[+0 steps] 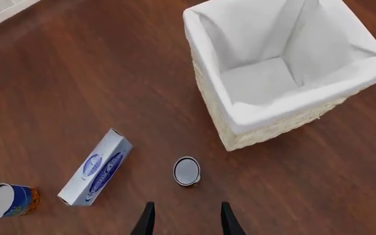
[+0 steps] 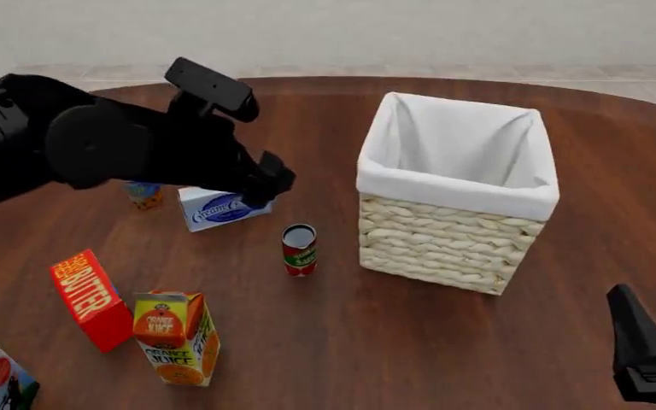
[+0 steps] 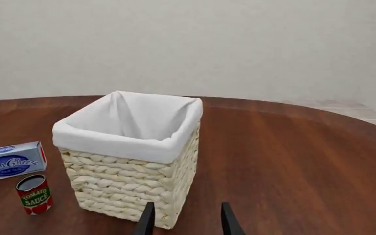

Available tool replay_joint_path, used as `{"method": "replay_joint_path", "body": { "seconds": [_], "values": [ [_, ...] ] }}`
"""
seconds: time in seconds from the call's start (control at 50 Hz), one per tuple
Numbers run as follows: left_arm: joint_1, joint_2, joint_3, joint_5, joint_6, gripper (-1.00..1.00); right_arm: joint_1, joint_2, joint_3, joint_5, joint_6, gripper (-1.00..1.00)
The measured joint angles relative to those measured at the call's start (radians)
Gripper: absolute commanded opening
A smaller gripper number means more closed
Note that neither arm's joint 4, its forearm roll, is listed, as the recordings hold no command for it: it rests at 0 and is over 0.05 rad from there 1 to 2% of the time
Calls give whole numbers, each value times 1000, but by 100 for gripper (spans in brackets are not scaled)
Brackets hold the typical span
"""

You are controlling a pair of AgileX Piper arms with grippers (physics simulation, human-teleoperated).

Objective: Pick up the tomato sauce, and put it in the basket.

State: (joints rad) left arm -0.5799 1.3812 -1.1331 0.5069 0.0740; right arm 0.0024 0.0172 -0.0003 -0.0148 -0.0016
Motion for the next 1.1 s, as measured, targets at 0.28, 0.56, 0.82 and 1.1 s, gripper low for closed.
{"method": "replay_joint_path", "body": {
  "seconds": [0.28,0.56,0.82,1.1],
  "values": [
    [-4,45,-3,-13,-21,100,0,0,0,0,0,100],
    [5,100,11,-46,-33,100,0,0,0,0,0,100],
    [18,136,20,-70,-42,100,0,0,0,0,0,100],
    [24,176,22,-87,-47,100,0,0,0,0,0,100]
  ]
}}
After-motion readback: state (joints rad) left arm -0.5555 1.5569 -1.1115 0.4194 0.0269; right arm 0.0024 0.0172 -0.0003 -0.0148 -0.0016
